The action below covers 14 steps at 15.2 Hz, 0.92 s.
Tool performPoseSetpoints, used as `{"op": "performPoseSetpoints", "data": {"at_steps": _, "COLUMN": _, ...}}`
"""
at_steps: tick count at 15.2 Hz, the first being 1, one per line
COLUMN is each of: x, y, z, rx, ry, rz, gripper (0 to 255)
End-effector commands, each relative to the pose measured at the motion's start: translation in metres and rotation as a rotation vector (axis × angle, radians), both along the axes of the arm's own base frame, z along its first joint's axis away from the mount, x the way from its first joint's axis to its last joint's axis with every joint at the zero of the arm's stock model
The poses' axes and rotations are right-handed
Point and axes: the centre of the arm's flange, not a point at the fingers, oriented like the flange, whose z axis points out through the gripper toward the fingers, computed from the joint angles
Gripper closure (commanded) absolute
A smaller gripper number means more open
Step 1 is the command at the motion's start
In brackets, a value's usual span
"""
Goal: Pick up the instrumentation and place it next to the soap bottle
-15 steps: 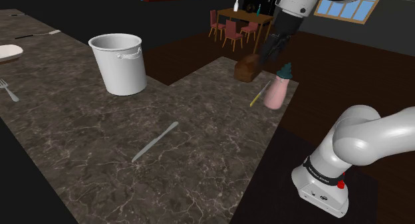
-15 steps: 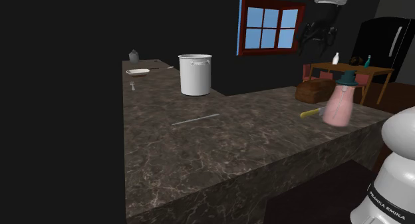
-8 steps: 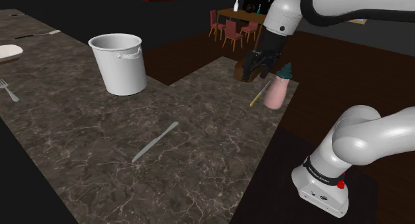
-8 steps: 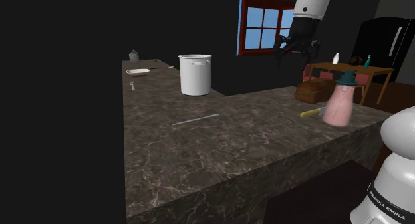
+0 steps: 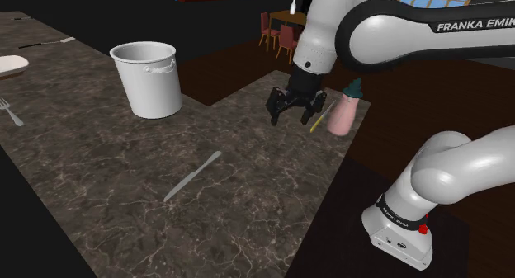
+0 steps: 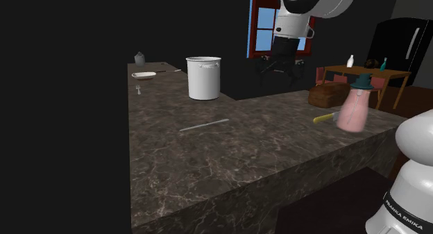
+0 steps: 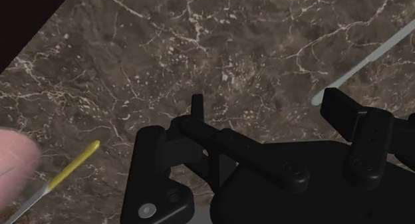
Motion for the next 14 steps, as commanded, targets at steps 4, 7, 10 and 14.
{"op": "performPoseSetpoints", "data": {"at_steps": 4, "x": 0.025, "y": 0.055, "z": -0.029, "rx": 0.016, "ry": 0.029, "rz": -0.183, "gripper": 0}}
{"op": "performPoseSetpoints", "data": {"at_steps": 7, "x": 0.044, "y": 0.086, "z": -0.047, "rx": 0.024, "ry": 0.047, "rz": -0.288, "gripper": 0}}
{"op": "performPoseSetpoints", "data": {"at_steps": 10, "x": 0.065, "y": 0.114, "z": -0.065, "rx": 0.032, "ry": 0.064, "rz": -0.394, "gripper": 0}}
{"op": "performPoseSetpoints", "data": {"at_steps": 14, "x": 0.098, "y": 0.148, "z": -0.090, "rx": 0.042, "ry": 0.088, "rz": -0.535, "gripper": 0}}
